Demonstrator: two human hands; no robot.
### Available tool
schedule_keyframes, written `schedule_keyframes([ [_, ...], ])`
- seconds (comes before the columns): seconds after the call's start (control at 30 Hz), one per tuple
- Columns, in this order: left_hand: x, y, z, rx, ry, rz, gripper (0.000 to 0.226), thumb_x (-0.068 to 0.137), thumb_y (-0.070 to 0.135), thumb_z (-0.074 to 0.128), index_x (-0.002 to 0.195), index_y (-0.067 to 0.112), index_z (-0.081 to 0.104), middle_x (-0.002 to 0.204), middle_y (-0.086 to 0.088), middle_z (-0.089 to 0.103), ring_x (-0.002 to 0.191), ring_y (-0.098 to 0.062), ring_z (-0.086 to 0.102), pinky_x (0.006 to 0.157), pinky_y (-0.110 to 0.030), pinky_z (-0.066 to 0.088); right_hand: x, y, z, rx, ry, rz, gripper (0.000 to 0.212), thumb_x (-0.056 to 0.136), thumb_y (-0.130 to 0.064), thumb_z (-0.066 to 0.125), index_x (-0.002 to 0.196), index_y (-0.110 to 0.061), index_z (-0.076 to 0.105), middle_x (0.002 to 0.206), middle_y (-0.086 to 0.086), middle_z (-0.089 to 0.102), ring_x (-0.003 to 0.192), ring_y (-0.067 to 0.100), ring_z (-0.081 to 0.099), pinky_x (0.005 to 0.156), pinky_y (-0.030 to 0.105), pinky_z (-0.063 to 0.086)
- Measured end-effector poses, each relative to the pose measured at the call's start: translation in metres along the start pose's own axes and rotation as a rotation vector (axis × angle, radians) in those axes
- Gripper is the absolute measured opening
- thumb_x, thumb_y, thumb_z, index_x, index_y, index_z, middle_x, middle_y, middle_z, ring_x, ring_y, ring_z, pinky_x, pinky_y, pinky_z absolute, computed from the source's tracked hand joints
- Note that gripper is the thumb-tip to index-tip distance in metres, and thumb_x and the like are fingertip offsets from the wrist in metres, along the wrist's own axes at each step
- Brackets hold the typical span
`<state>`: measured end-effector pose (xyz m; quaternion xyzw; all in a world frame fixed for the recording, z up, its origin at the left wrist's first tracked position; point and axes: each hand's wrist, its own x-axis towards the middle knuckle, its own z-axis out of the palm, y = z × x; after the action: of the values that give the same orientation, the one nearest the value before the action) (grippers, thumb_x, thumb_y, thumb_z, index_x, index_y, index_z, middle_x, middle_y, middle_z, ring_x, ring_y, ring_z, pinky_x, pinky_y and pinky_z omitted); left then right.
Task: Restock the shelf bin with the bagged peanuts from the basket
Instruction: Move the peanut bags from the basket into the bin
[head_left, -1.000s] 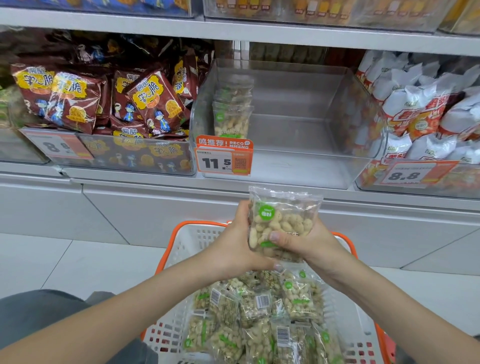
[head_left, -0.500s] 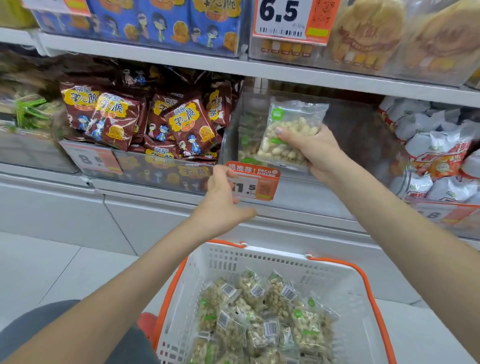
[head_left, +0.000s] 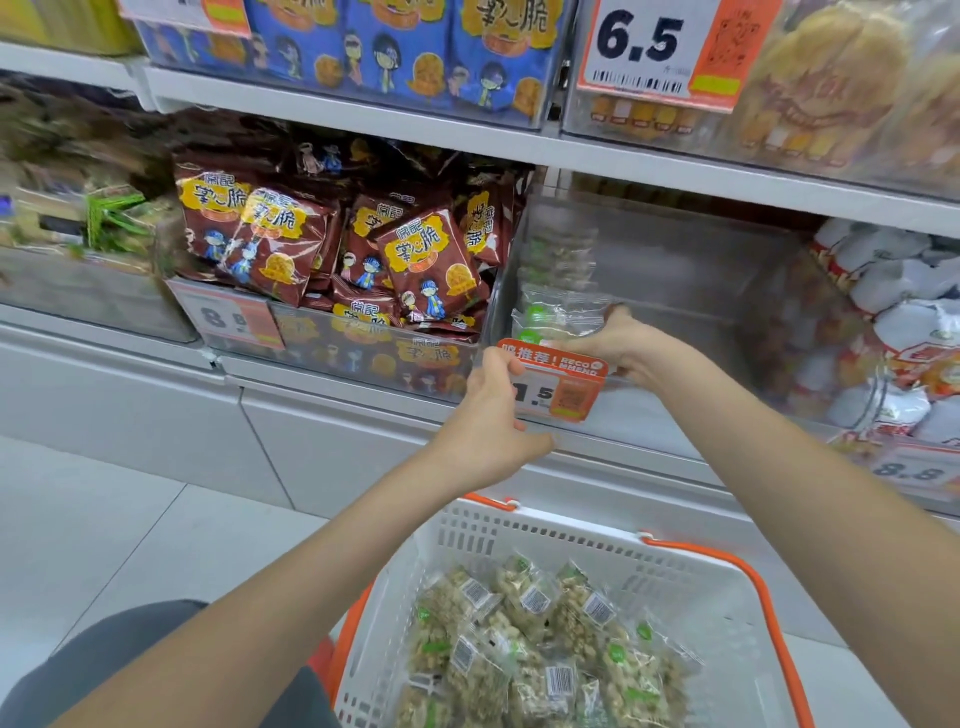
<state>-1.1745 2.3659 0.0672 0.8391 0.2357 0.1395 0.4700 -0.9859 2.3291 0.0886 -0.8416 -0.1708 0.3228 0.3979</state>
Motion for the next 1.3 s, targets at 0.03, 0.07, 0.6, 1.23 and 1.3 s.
schedule_keyframes([
  [0.03, 0.0, -0.001, 0.0, 0.011, -0.001, -0.003, 0.058, 0.077, 0.021, 0.075, 0.107, 0.025, 0.025, 0.113, 0.0, 0.035, 0.089, -0.017, 0.058, 0.076, -0.029, 0.051, -0.001, 0.001, -0.002, -0.011, -0.003, -0.002, 0.121, 0.066, -0.03, 0.086, 0.151, -0.009, 0.002, 0.152, 0.015, 0.031, 0.129, 0.03, 0.045, 0.101, 0.041, 0.045],
  [0.07, 0.001, -0.002, 0.0, 0.023, -0.003, -0.008, 0.058, 0.076, 0.021, 0.075, 0.107, 0.025, 0.025, 0.113, 0.0, 0.034, 0.089, -0.017, 0.058, 0.077, -0.03, 0.051, -0.001, 0.001, -0.003, -0.032, -0.002, -0.009, 0.112, 0.067, -0.027, 0.085, 0.149, -0.006, 0.011, 0.148, 0.015, 0.037, 0.125, 0.028, 0.048, 0.101, 0.04, 0.046],
  [0.6, 0.001, -0.004, 0.006, 0.175, -0.059, 0.023, 0.052, 0.079, 0.024, 0.073, 0.111, 0.02, 0.031, 0.116, 0.001, 0.028, 0.104, -0.019, 0.051, 0.08, -0.025, 0.039, 0.002, 0.0, 0.008, -0.281, 0.04, -0.052, 0.057, 0.081, -0.012, 0.072, 0.128, -0.007, 0.039, 0.127, 0.009, 0.051, 0.109, 0.025, 0.053, 0.09, 0.037, 0.05],
  [1.23, -0.004, -0.008, 0.013, 0.271, -0.127, 0.038, 0.054, 0.081, 0.023, 0.071, 0.12, 0.018, 0.034, 0.12, 0.001, 0.025, 0.107, -0.026, 0.052, 0.093, -0.04, 0.047, -0.001, 0.0, 0.009, -0.219, 0.047, -0.003, 0.021, 0.086, -0.006, 0.065, 0.101, -0.008, 0.05, 0.106, 0.011, 0.061, 0.09, 0.023, 0.064, 0.064, 0.035, 0.058],
  [1.3, -0.004, -0.01, 0.012, 0.277, -0.133, 0.031, 0.054, 0.081, 0.023, 0.071, 0.121, 0.017, 0.035, 0.122, -0.001, 0.025, 0.108, -0.027, 0.053, 0.092, -0.039, 0.048, -0.009, -0.002, 0.004, -0.197, 0.02, 0.001, 0.04, 0.083, -0.011, 0.071, 0.116, -0.006, 0.048, 0.109, 0.009, 0.059, 0.08, 0.018, 0.06, 0.053, 0.028, 0.051],
])
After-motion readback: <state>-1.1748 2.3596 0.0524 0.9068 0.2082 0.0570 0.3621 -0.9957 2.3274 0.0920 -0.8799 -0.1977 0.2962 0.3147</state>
